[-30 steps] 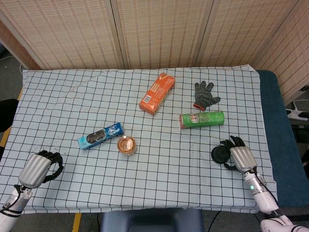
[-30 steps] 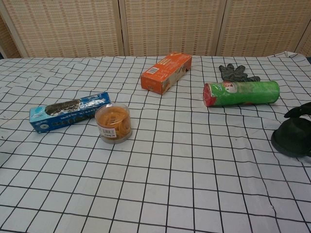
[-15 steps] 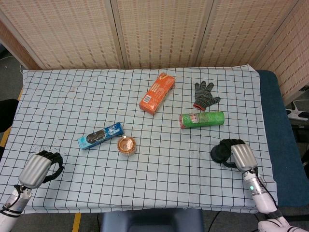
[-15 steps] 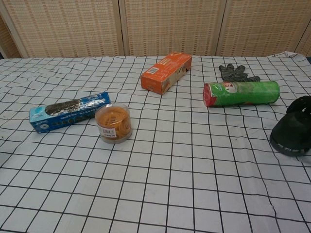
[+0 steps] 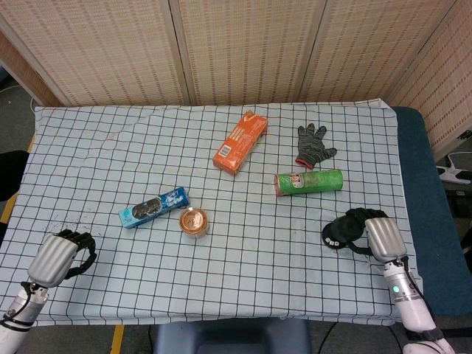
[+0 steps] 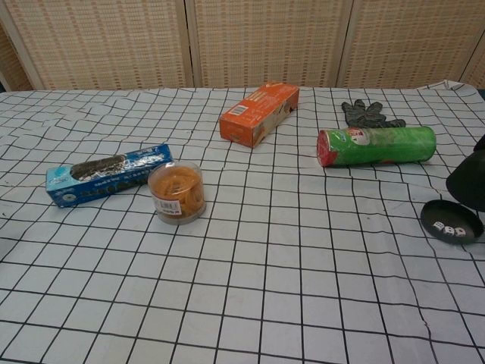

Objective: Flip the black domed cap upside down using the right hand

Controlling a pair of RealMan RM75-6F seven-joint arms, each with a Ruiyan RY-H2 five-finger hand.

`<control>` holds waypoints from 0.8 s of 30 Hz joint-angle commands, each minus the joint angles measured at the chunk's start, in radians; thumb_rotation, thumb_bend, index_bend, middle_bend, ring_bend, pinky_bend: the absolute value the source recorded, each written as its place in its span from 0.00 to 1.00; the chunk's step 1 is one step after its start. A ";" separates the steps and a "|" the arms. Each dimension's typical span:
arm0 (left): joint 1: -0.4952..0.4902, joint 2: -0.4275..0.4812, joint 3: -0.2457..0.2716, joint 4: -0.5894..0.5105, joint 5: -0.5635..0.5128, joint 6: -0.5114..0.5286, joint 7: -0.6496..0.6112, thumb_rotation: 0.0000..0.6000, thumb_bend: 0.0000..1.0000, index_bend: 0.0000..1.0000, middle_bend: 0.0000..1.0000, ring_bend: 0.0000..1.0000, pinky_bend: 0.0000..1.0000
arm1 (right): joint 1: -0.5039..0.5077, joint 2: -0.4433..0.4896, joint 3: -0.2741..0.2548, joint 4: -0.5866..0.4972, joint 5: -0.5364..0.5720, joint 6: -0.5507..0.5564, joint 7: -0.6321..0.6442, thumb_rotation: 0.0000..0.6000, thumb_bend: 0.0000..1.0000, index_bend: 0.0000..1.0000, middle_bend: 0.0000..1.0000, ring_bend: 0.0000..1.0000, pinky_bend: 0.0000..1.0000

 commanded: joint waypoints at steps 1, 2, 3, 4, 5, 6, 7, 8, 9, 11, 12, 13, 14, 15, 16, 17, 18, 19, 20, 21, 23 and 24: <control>0.000 0.000 0.001 -0.003 0.004 0.001 0.006 1.00 0.59 0.34 0.54 0.56 0.53 | -0.056 0.100 0.002 -0.124 0.087 0.025 -0.112 1.00 0.12 0.54 0.46 0.30 0.32; 0.000 0.000 0.002 -0.003 0.004 0.001 0.006 1.00 0.59 0.34 0.54 0.56 0.53 | -0.058 0.103 0.002 -0.128 0.091 0.024 -0.109 1.00 0.12 0.54 0.46 0.30 0.32; 0.000 -0.001 0.002 -0.004 0.005 0.002 0.007 1.00 0.59 0.34 0.54 0.56 0.53 | -0.059 0.106 0.002 -0.131 0.092 0.024 -0.108 1.00 0.12 0.54 0.46 0.30 0.32; 0.000 -0.001 0.002 -0.004 0.005 0.002 0.008 1.00 0.59 0.34 0.54 0.56 0.53 | -0.061 0.109 0.001 -0.133 0.094 0.023 -0.105 1.00 0.12 0.54 0.46 0.30 0.32; 0.000 -0.001 0.002 -0.004 0.006 0.002 0.009 1.00 0.59 0.34 0.54 0.56 0.53 | -0.063 0.112 0.001 -0.136 0.097 0.022 -0.100 1.00 0.12 0.54 0.46 0.30 0.32; 0.000 -0.001 0.003 -0.004 0.007 0.003 0.011 1.00 0.59 0.34 0.54 0.56 0.53 | -0.069 0.117 0.001 -0.139 0.105 0.019 -0.084 1.00 0.12 0.54 0.46 0.30 0.32; 0.000 -0.002 0.004 -0.005 0.009 0.001 0.017 1.00 0.59 0.34 0.54 0.56 0.53 | -0.074 0.126 0.000 -0.135 0.107 0.013 -0.057 1.00 0.12 0.54 0.46 0.30 0.32; -0.001 -0.003 0.004 -0.006 0.008 -0.003 0.022 1.00 0.59 0.34 0.54 0.56 0.53 | -0.077 0.128 -0.001 -0.121 0.108 0.008 -0.038 1.00 0.12 0.54 0.46 0.30 0.32; -0.003 -0.004 0.005 -0.005 0.002 -0.015 0.028 1.00 0.59 0.34 0.54 0.56 0.53 | -0.074 0.124 -0.005 -0.087 0.119 -0.018 -0.028 1.00 0.12 0.54 0.46 0.30 0.32; -0.003 -0.003 0.005 -0.009 0.000 -0.018 0.033 1.00 0.59 0.34 0.54 0.56 0.53 | -0.066 0.126 -0.010 -0.064 0.123 -0.053 -0.009 1.00 0.12 0.54 0.46 0.30 0.32; -0.002 -0.003 0.005 -0.010 0.000 -0.017 0.033 1.00 0.59 0.34 0.54 0.56 0.53 | -0.064 0.126 -0.011 -0.058 0.125 -0.061 -0.006 1.00 0.12 0.54 0.46 0.30 0.32; -0.002 -0.002 0.004 -0.011 0.000 -0.015 0.034 1.00 0.59 0.34 0.54 0.56 0.53 | -0.061 0.126 -0.010 -0.046 0.131 -0.074 -0.003 1.00 0.12 0.53 0.46 0.30 0.32; -0.002 -0.002 0.003 -0.012 0.000 -0.014 0.033 1.00 0.59 0.34 0.54 0.56 0.53 | -0.060 0.123 -0.010 -0.035 0.134 -0.081 -0.003 1.00 0.12 0.53 0.46 0.30 0.32; -0.001 -0.002 0.003 -0.011 0.000 -0.013 0.033 1.00 0.59 0.34 0.54 0.56 0.53 | -0.059 0.120 -0.010 -0.023 0.137 -0.085 -0.004 1.00 0.12 0.52 0.46 0.30 0.32; -0.001 -0.001 0.003 -0.010 0.000 -0.011 0.031 1.00 0.59 0.34 0.54 0.56 0.53 | -0.058 0.112 -0.009 -0.006 0.140 -0.088 -0.006 1.00 0.12 0.51 0.46 0.29 0.32; 0.000 -0.001 0.003 -0.010 0.000 -0.011 0.030 1.00 0.59 0.34 0.54 0.56 0.53 | -0.057 0.106 -0.009 0.007 0.139 -0.089 -0.003 1.00 0.12 0.49 0.46 0.27 0.31; 0.000 -0.001 0.003 -0.009 -0.001 -0.012 0.030 1.00 0.59 0.34 0.54 0.56 0.53 | -0.057 0.101 -0.010 0.019 0.136 -0.090 0.003 1.00 0.12 0.48 0.45 0.25 0.31; 0.000 -0.001 0.003 -0.009 -0.002 -0.012 0.029 1.00 0.59 0.34 0.54 0.56 0.53 | -0.058 0.094 -0.012 0.035 0.127 -0.090 0.017 1.00 0.12 0.45 0.43 0.22 0.29; 0.000 -0.002 0.003 -0.009 -0.003 -0.013 0.029 1.00 0.59 0.34 0.54 0.56 0.53 | -0.059 0.088 -0.012 0.046 0.119 -0.087 0.031 1.00 0.12 0.43 0.41 0.20 0.27; -0.001 -0.002 0.002 -0.008 -0.003 -0.015 0.029 1.00 0.59 0.34 0.54 0.56 0.53 | -0.061 0.081 -0.013 0.059 0.108 -0.081 0.049 1.00 0.12 0.42 0.39 0.18 0.26; -0.002 -0.003 0.002 -0.008 -0.003 -0.017 0.031 1.00 0.59 0.34 0.54 0.56 0.53 | -0.064 0.064 -0.014 0.092 0.072 -0.061 0.100 1.00 0.12 0.40 0.36 0.16 0.23; -0.002 -0.003 0.003 -0.008 -0.003 -0.018 0.032 1.00 0.59 0.34 0.54 0.56 0.53 | -0.064 0.055 -0.017 0.112 0.050 -0.050 0.128 1.00 0.12 0.40 0.36 0.15 0.23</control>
